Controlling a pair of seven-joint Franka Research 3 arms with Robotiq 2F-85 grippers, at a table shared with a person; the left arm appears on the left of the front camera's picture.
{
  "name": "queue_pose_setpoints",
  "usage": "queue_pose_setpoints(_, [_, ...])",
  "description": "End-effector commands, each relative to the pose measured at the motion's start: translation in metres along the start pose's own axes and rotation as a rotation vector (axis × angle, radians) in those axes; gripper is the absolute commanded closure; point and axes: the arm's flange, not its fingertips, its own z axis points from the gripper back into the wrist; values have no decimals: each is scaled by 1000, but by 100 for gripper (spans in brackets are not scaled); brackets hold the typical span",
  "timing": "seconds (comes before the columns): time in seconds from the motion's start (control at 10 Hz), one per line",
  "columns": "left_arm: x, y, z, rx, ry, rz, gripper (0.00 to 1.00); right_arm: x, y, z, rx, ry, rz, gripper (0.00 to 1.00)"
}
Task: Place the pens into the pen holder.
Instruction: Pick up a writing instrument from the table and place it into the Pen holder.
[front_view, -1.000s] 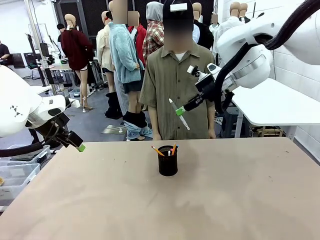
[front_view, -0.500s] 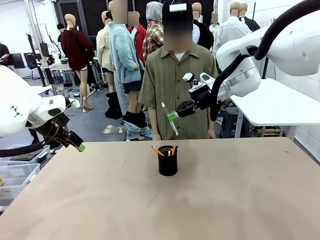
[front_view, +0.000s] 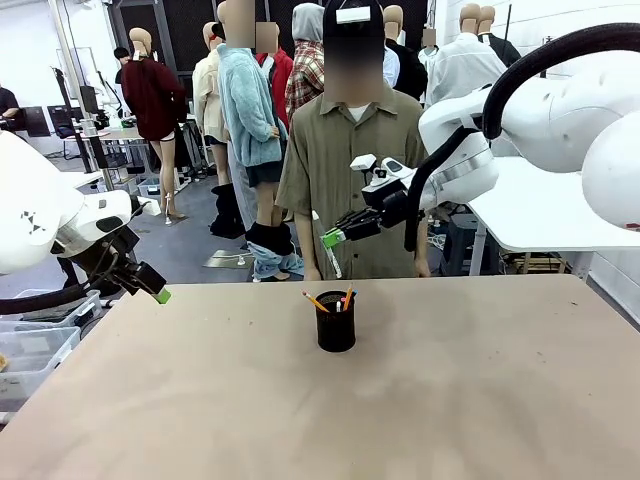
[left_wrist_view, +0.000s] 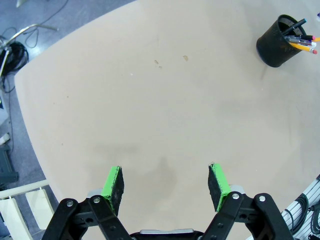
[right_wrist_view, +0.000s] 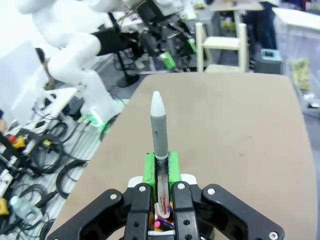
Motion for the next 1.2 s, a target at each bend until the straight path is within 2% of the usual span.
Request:
queue_pose_setpoints(0.0, [0,-3,-2,16,-5,17,12,-8,-20,-2,110,2,-19,100])
queue_pose_setpoints(0.5, [0,-3,-2,16,-5,17,12,-20,-36,-38,163,49,-7,100])
queue_pose_setpoints(1.1, [0,-3,-2,16,-5,17,12,-35,-49,-38,145,95,-47,100])
